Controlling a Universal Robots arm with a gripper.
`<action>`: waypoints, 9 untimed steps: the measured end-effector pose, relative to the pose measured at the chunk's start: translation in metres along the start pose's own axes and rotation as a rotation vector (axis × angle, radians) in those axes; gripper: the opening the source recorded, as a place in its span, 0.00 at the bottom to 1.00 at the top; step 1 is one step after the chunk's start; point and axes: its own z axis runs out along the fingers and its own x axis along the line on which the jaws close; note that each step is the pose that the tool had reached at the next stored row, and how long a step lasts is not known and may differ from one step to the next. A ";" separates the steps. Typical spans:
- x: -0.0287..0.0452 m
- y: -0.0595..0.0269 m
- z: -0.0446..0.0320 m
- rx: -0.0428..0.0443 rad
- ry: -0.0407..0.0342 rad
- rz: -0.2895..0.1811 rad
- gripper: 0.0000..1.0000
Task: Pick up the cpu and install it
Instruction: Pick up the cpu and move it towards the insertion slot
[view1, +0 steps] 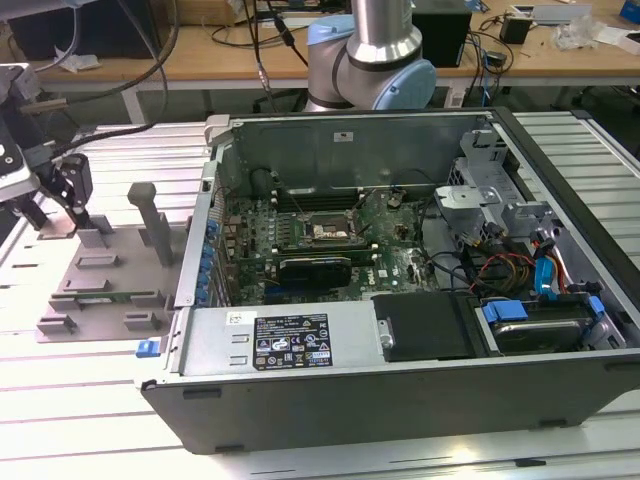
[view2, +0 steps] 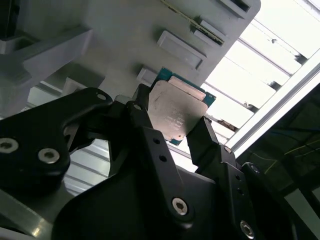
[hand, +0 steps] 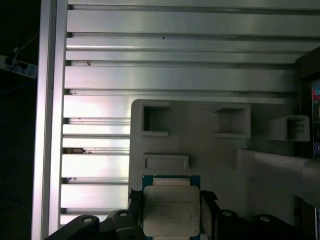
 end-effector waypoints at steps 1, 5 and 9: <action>0.0000 0.0000 -0.0011 -0.0001 -0.0001 0.000 0.55; -0.0001 0.0002 -0.0046 0.0000 -0.0001 0.000 0.55; -0.0001 0.0004 -0.0074 0.0000 -0.0001 0.000 0.55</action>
